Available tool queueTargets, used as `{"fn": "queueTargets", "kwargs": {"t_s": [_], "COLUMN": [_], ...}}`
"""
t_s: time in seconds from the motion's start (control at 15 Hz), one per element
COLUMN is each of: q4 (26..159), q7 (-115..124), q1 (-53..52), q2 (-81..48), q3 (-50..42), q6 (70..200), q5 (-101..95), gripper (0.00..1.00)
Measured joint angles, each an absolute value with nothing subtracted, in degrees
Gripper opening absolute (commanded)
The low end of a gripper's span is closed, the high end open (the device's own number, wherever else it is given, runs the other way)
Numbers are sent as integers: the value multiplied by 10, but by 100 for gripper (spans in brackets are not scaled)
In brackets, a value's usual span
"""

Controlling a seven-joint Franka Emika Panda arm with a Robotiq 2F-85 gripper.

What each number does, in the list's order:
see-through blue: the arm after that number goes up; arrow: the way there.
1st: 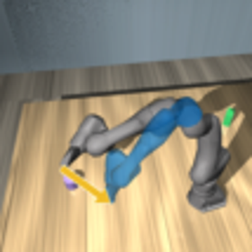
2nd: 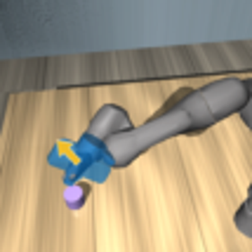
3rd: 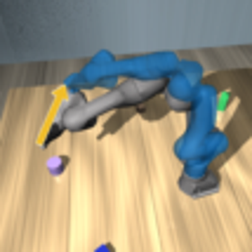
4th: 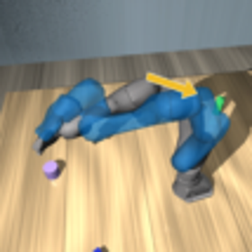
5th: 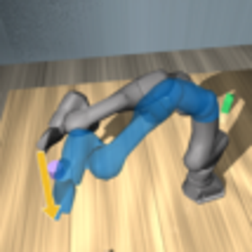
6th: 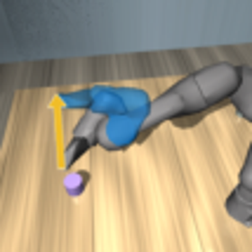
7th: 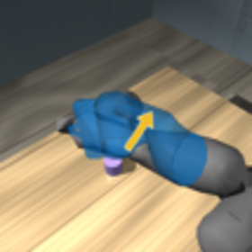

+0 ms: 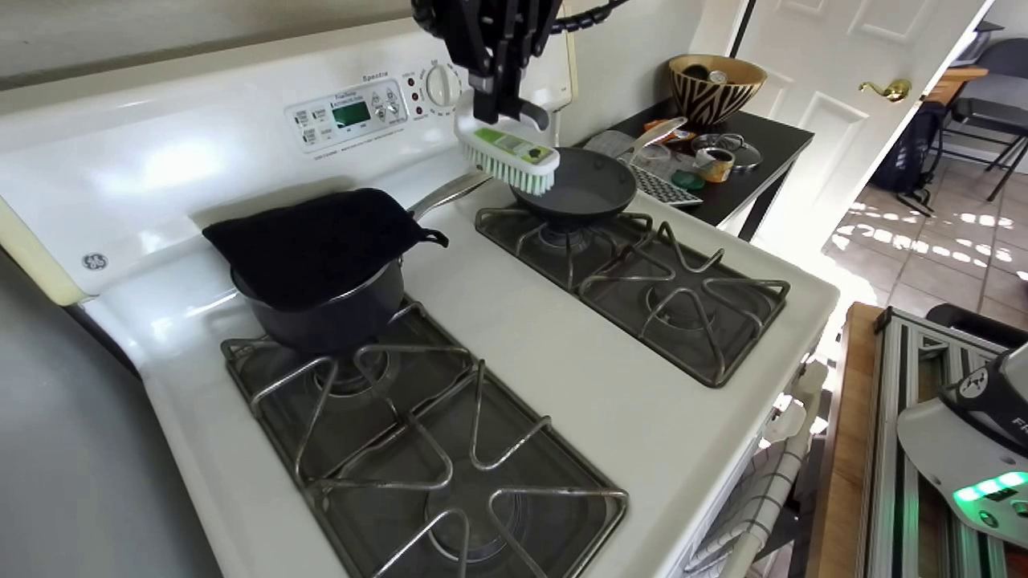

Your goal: Use the brush to clean the top of the stove

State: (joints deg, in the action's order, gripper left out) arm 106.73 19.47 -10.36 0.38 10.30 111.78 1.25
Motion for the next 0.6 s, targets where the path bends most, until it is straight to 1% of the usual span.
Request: {"fn": "queueTargets", "kwargs": {"t_s": [0.33, 0.4, 0.6], "q4": [1150, 1166, 1194], "q7": [195, 195, 194], "q1": [-103, -101, -95], "q2": [33, 36, 39], "q3": [104, 103, 100], "q6": [1136, 1142, 1156], "q5": [10, 10, 11], "gripper": [4, 15, 15]}}
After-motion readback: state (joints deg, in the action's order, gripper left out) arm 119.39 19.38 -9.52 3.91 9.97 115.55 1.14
